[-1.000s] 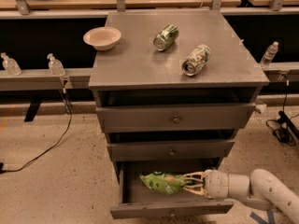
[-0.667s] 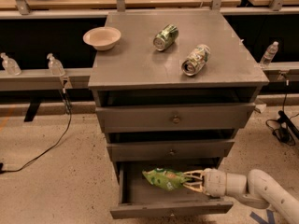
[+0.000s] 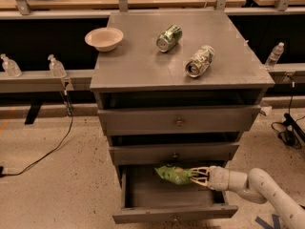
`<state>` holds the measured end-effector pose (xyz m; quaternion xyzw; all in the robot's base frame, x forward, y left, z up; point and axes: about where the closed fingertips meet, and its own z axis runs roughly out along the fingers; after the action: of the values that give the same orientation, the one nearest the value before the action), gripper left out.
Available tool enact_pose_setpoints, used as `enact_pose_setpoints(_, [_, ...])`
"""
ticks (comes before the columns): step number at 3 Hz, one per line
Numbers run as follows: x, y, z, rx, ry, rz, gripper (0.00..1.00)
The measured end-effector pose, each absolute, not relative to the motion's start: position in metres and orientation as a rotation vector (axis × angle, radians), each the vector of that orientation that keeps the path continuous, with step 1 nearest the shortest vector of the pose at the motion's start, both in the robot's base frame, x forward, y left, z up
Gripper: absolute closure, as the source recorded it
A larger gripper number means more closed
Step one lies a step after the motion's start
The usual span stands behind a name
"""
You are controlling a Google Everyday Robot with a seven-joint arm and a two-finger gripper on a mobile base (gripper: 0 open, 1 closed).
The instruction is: Place green rice chip bag into bottom drawer
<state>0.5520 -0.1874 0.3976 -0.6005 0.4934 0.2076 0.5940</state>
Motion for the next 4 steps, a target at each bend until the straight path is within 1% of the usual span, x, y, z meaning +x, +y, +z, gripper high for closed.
enact_pose_setpoints(1, [0.572, -0.201, 0.357, -1.369, 1.171, 0.495, 1.00])
enact_pose_setpoints(2, [0.580, -0.202, 0.317, -1.369, 1.163, 0.520, 1.00])
enact_pose_setpoints(4, [0.578, -0.195, 0.276, -1.391, 1.154, 0.546, 1.00])
